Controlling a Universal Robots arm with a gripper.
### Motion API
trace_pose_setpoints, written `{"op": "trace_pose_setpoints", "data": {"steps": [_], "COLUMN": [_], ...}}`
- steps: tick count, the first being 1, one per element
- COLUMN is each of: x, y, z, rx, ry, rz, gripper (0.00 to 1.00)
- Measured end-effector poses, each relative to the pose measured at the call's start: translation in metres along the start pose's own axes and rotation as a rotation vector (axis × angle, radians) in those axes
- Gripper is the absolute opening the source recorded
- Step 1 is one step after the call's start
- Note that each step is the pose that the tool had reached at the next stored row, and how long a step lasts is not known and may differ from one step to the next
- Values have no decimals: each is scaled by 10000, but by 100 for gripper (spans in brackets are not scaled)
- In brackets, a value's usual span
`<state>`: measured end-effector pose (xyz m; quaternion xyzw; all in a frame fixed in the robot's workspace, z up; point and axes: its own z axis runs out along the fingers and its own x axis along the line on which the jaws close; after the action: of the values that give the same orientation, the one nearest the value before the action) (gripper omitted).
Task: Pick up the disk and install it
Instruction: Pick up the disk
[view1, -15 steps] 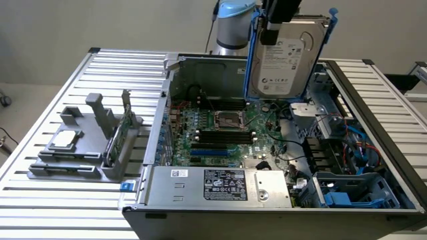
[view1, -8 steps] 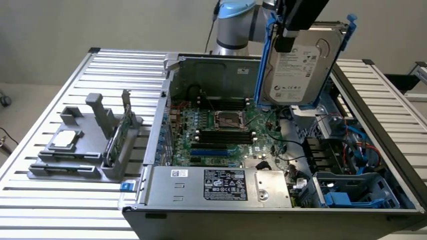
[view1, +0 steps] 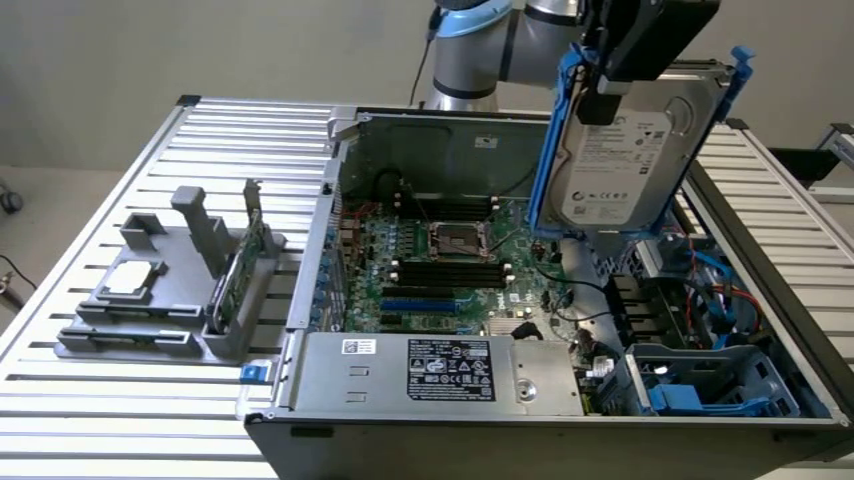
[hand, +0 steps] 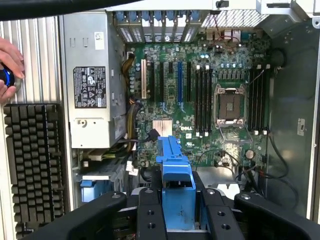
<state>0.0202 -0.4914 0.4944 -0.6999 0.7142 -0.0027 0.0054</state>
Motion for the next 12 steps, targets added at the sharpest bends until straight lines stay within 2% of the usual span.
{"op": "trace_pose_setpoints", "data": {"steps": [12], "x": [423], "y": [-127], "z": [-1], "rx": [-47], "ry": [2], "rz": [1], "gripper": [33]}}
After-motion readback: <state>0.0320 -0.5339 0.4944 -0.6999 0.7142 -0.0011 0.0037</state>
